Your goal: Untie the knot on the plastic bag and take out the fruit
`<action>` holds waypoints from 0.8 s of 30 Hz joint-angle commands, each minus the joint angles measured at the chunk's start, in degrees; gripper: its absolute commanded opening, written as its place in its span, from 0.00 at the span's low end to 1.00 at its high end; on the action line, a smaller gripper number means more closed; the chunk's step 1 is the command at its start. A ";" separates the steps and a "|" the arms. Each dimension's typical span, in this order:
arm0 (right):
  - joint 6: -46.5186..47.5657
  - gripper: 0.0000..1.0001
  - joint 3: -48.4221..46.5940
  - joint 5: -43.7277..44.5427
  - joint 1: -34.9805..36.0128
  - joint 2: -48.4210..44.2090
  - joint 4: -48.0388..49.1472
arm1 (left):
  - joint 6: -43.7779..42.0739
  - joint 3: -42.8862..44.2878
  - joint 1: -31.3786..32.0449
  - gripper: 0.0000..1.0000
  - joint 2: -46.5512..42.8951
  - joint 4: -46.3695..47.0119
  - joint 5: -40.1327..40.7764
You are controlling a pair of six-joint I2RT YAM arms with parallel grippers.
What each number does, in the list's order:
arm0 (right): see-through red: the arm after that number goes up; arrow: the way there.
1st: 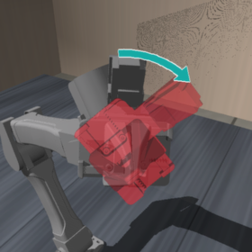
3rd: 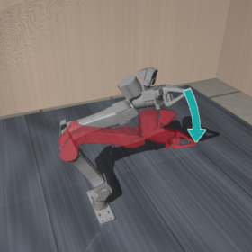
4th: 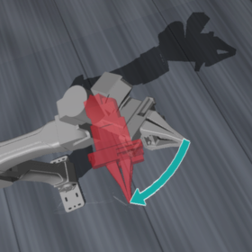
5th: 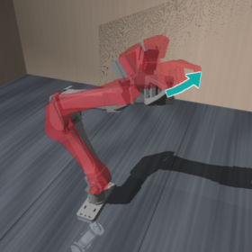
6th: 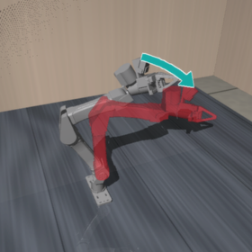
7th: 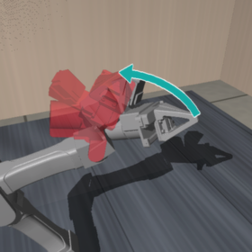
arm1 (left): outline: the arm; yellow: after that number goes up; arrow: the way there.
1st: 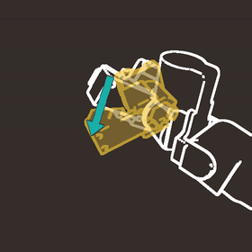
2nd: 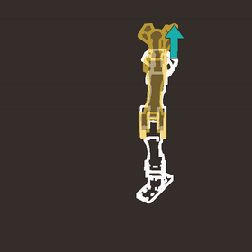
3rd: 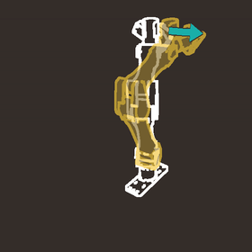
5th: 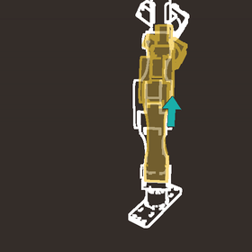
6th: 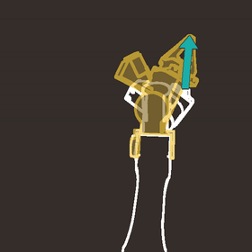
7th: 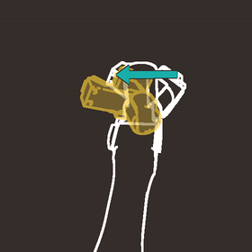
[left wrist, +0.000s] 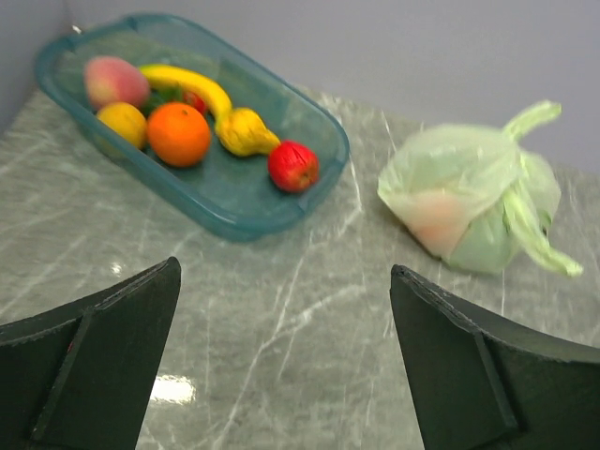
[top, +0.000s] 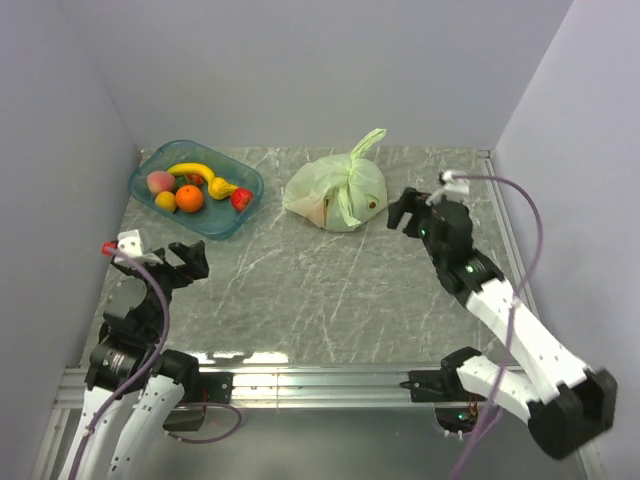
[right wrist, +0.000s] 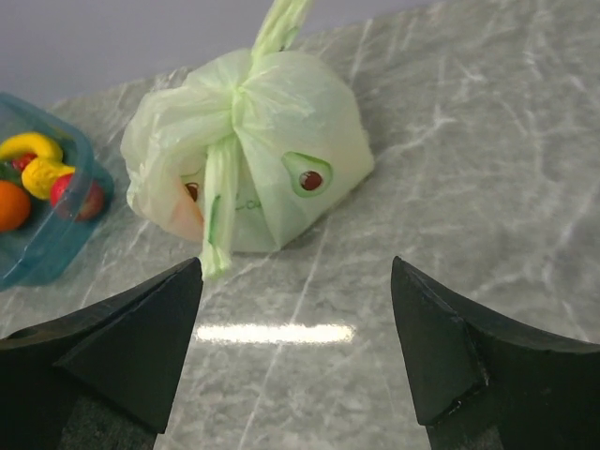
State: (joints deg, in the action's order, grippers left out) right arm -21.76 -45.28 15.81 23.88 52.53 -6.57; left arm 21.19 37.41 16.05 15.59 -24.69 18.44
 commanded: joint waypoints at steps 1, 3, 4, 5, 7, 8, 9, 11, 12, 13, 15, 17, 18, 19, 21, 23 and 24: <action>3.64 0.88 -6.74 -5.96 -0.76 11.31 6.56 | -0.97 0.82 -0.06 0.99 2.51 1.57 -6.65; 4.70 0.88 -10.78 -7.72 -0.94 16.87 9.20 | -1.06 0.56 -0.06 0.99 3.21 1.66 -6.83; 5.32 0.88 -13.32 -7.64 -1.20 22.47 10.34 | -1.15 0.47 -0.06 0.99 3.21 1.92 -7.44; 5.41 0.88 -14.65 -7.73 -1.46 25.40 10.96 | -1.41 0.30 -0.14 0.99 3.13 2.27 -7.71; 5.76 0.88 -19.29 -9.65 -2.43 33.75 12.54 | -1.76 -0.23 -0.15 0.99 2.78 2.97 -8.59; 5.76 0.88 -21.15 -10.62 -2.96 36.56 12.72 | -1.85 -0.40 -0.15 0.99 2.60 3.24 -8.77; 5.94 0.88 -23.08 -11.41 -3.05 41.81 12.55 | -2.03 -0.49 -0.15 0.99 2.60 3.59 -9.03; 6.20 0.88 -28.80 -11.33 -3.49 46.85 12.11 | -2.21 -0.67 -0.23 0.99 2.51 3.77 -9.64; 6.46 0.87 -30.47 -11.07 -3.58 51.13 12.02 | -2.21 -0.76 -0.23 0.99 2.60 3.86 -9.82; 6.55 0.86 -33.01 -10.02 -3.66 53.00 11.93 | -2.21 -0.84 -0.23 0.99 2.51 3.86 -9.91; 7.25 0.72 -34.78 -10.45 -3.66 56.87 11.15 | -2.38 -0.85 -0.23 0.99 2.60 4.03 -10.26; 7.78 0.28 -36.11 -12.28 -3.66 57.33 9.21 | -2.47 -1.02 -0.23 0.99 2.77 4.38 -10.61; 8.04 0.03 -35.50 -13.43 -3.58 55.68 8.68 | -2.64 -1.11 -0.23 0.99 2.95 4.56 -11.22; 8.13 0.00 -32.28 -14.05 -3.40 54.09 8.94 | -2.65 -1.20 -0.32 0.99 3.12 5.26 -11.75; 9.36 0.00 -27.96 -14.76 -2.09 47.71 9.55 | -2.73 -1.64 -0.32 0.99 4.26 5.88 -13.59; 10.50 0.00 -21.63 -14.50 -0.77 43.03 9.38 | -2.82 -1.64 -0.32 0.99 6.55 6.58 -15.09; 11.12 0.00 -19.69 -14.76 0.28 38.83 8.95 | -2.65 -1.38 -0.41 0.99 7.77 6.49 -15.88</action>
State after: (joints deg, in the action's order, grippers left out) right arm -13.39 -68.93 2.44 21.52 102.30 1.54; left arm 19.38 36.12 15.94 20.21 -21.17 6.55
